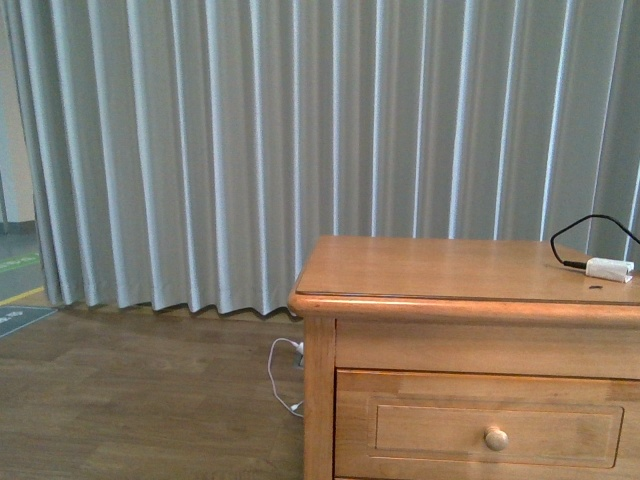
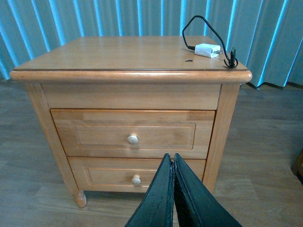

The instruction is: Place pink marker in drawer with both arms

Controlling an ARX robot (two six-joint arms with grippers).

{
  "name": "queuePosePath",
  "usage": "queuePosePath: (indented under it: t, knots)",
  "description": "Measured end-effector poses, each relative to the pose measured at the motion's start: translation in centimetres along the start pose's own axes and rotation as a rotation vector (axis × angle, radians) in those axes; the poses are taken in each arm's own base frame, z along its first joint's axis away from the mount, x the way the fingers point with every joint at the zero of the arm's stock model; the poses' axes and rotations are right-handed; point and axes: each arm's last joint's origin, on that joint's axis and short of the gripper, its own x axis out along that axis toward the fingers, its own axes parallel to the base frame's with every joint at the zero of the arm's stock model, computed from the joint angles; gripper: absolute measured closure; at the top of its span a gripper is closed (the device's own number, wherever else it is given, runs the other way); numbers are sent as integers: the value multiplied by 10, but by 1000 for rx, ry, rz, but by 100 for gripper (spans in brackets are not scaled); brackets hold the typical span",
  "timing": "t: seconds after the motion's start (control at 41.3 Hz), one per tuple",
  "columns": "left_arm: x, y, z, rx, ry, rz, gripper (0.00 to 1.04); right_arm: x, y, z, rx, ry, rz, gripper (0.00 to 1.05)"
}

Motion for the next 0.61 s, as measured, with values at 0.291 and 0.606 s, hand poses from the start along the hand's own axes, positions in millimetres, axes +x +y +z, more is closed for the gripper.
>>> queuePosePath:
  t: [0.291,0.606]
  knots:
    - [0,0,0,0,0,0,6,-12,0,-10,0,-4,0,103]
    - [0,0,0,0,0,0,6,-23,0,-24,0,-9,0,103]
